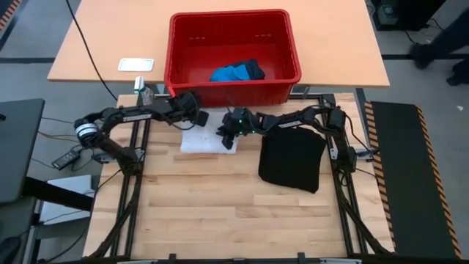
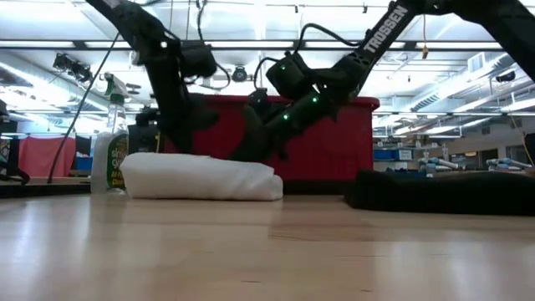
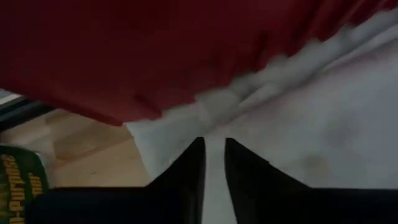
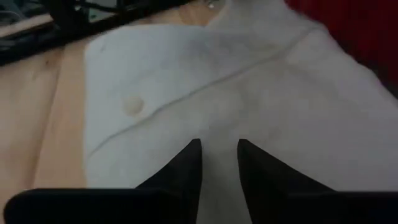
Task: Fold laundry
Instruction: Fold the white polo shirt on the table
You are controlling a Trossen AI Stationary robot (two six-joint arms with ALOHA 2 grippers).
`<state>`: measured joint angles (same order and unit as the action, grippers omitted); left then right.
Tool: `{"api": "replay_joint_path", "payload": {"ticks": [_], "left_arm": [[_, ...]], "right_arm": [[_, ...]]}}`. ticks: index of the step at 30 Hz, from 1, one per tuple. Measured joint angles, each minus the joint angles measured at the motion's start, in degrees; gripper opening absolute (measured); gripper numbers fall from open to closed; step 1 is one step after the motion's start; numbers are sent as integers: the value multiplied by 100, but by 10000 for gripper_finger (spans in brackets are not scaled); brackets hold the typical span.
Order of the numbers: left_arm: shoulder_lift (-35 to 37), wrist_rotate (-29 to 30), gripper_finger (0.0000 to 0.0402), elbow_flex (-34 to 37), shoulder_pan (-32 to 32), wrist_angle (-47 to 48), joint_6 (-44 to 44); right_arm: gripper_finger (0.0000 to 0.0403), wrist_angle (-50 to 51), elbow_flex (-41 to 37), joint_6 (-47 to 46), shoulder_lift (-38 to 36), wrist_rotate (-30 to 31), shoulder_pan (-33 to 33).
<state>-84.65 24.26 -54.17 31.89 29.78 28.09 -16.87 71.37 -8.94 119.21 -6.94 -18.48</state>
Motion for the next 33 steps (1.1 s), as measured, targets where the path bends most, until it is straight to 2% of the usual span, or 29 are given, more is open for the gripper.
{"api": "replay_joint_path", "payload": {"ticks": [5, 8, 11, 16, 20, 22, 27, 31, 33], "left_arm": [[524, -33, 117, -3, -189, 371, 238], [851, -424, 143, -3, -394, 422, 438], [1008, -745, 156, -3, -798, 321, 487], [887, -752, 157, 19, -1698, 323, 679], [540, -745, 157, 30, -2366, 353, 1412], [370, -746, 157, 30, -2720, 333, 1950], [64, -668, 157, 34, -3726, 2, 3072], [17, -51, 157, 34, -4586, -66, 3937], [18, 183, 157, 17, -4974, -73, 4289]], "right_arm": [[102, 706, -2, -334, -13, -97, 57], [96, 1428, -2, -796, -13, -199, 101], [87, 1861, 4, -888, -24, -212, 205], [79, 2242, 17, -958, -51, -583, 514], [79, 2451, 11, -1096, -95, -1312, 888], [78, 2575, 5, -1208, -119, -1470, 1138], [78, 3097, -3, -1387, -304, -1478, 1878], [78, 3279, -20, -1450, -567, -1442, 2579], [78, 3254, -20, -1529, -761, -1223, 2902]]}}
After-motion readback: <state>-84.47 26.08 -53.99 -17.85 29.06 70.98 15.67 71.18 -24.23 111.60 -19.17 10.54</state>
